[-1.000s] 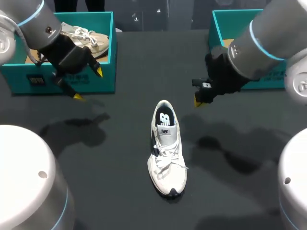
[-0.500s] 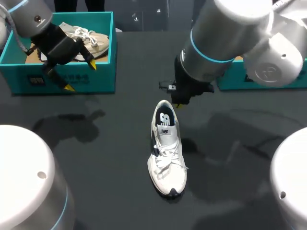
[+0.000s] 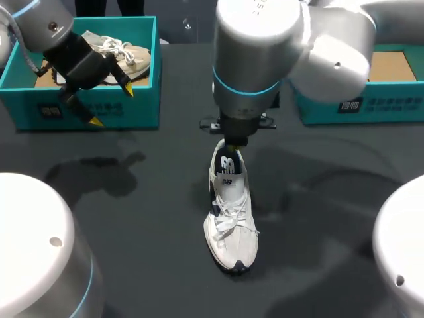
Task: Take the shoe out of the shoebox, open the shoe tongue, remove and reinsert the insole, then place the shoe into the shoebox
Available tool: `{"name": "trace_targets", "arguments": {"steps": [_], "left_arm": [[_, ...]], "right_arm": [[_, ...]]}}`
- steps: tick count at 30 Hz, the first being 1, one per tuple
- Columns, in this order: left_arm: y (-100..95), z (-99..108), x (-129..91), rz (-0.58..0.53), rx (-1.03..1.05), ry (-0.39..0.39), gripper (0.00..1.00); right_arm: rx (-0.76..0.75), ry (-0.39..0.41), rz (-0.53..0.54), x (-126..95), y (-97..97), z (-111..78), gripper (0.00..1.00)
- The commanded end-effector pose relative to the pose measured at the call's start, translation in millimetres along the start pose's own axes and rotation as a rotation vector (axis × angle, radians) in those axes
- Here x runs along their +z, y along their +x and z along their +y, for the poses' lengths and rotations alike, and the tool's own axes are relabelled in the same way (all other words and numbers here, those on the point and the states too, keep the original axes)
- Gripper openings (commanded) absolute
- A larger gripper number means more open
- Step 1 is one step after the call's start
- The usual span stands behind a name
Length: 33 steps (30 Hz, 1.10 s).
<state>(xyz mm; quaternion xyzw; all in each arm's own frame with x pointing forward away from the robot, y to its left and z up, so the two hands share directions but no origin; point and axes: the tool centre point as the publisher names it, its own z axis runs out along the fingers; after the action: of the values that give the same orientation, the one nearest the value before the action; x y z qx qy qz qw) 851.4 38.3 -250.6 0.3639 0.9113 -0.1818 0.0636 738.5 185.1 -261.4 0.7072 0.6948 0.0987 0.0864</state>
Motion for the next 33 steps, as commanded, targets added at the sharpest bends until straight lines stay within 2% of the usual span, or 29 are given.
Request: {"name": "trace_targets", "arguments": {"steps": [1, 6, 15, 26, 33], "left_arm": [[0.4, 0.2, -0.5, 0.002, 0.001, -0.002, 1.0], [0.4, 0.2, -0.5, 0.002, 0.001, -0.002, 1.0], [0.4, 0.2, -0.5, 0.002, 0.001, -0.002, 1.0], [0.4, 0.2, -0.5, 0.002, 0.001, -0.002, 1.0], [0.4, 0.2, -0.5, 0.002, 0.001, -0.002, 1.0]], "right_arm": [[0.002, -0.003, -0.105, 6.9, 10.8, -1.1, 0.0], [0.002, -0.003, -0.105, 6.9, 10.8, -1.1, 0.0], [0.019, -0.016, -0.17, 54.7, 9.8, -12.4, 0.0], [0.03, -0.002, -0.22, 76.8, -3.2, -20.3, 0.0], [0.029, 0.022, -0.258, 93.4, -2.6, -28.4, 0.0]]}}
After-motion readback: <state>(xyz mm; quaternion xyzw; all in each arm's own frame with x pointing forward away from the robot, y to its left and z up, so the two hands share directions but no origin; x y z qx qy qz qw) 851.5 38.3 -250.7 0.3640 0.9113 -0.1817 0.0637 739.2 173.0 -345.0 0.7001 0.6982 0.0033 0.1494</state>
